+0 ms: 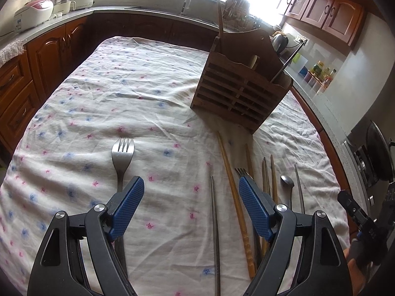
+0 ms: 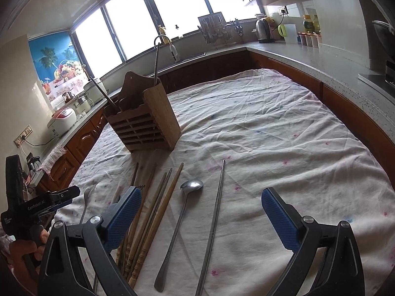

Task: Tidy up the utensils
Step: 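Close the left tool on a wooden chopstick while the right tool grasps a metal chopstick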

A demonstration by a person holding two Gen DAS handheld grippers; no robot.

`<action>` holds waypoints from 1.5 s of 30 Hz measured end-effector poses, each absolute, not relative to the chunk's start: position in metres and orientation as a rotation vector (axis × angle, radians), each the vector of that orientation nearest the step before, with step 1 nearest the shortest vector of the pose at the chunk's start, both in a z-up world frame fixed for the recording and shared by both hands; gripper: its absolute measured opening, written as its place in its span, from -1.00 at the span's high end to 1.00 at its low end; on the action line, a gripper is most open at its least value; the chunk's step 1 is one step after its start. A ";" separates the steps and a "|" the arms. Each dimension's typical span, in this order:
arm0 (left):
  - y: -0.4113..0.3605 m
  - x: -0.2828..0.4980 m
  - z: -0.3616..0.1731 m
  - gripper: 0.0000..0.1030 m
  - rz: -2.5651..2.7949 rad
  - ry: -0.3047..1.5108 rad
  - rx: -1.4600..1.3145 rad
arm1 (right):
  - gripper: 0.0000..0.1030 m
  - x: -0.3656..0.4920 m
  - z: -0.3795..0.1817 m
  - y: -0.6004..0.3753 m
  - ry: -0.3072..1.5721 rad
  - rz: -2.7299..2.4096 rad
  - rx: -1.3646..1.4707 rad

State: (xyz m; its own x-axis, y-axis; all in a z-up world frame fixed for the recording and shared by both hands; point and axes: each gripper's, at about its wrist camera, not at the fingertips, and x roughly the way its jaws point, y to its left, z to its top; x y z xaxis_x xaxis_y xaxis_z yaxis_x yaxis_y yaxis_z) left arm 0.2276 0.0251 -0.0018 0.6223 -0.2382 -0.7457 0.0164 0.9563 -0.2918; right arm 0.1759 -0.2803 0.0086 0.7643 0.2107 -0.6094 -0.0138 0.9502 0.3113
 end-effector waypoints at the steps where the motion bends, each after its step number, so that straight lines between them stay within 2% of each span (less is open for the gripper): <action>1: 0.023 0.233 -0.003 -0.57 -0.153 0.898 -0.264 | -0.87 0.180 0.007 -0.280 0.700 0.126 0.298; 3: 0.018 0.243 -0.004 -0.55 -0.164 0.914 -0.251 | -0.74 0.189 0.003 -0.281 0.720 0.127 0.299; 5: 0.011 0.255 -0.006 -0.39 -0.183 0.933 -0.237 | -0.47 0.200 -0.001 -0.282 0.749 0.125 0.305; 6: 0.008 0.261 -0.007 -0.25 -0.196 0.944 -0.233 | -0.41 0.206 -0.004 -0.283 0.765 0.123 0.309; 8: 0.001 0.272 -0.009 -0.11 -0.214 0.967 -0.224 | -0.18 0.217 -0.009 -0.285 0.792 0.118 0.317; 11: -0.010 0.288 -0.012 -0.06 -0.241 0.992 -0.203 | -0.09 0.231 -0.015 -0.285 0.823 0.118 0.314; 13: -0.018 0.297 -0.016 0.09 -0.259 1.014 -0.190 | -0.02 0.239 -0.019 -0.284 0.842 0.115 0.304; 18: -0.036 0.318 -0.027 0.22 -0.281 1.061 -0.144 | 0.17 0.257 -0.029 -0.281 0.887 0.100 0.274; 25: -0.050 0.337 -0.047 0.56 -0.281 1.133 -0.100 | 0.45 0.277 -0.044 -0.281 0.942 0.076 0.238; 30: -0.058 0.338 -0.050 0.63 -0.277 1.124 -0.059 | 0.57 0.284 -0.047 -0.275 0.945 0.056 0.183; 33: -0.065 0.340 -0.051 0.83 -0.271 1.114 -0.017 | 0.81 0.286 -0.048 -0.268 0.941 0.039 0.132; 34: -0.065 0.340 -0.051 0.84 -0.273 1.111 -0.016 | 0.86 0.286 -0.049 -0.268 0.939 0.040 0.129; 37: -0.067 0.341 -0.051 0.90 -0.277 1.108 -0.028 | 0.89 0.285 -0.049 -0.270 0.934 0.046 0.141; 45: -0.050 0.324 -0.030 0.91 -0.310 1.069 -0.103 | 0.92 0.272 -0.032 -0.276 0.910 0.123 0.265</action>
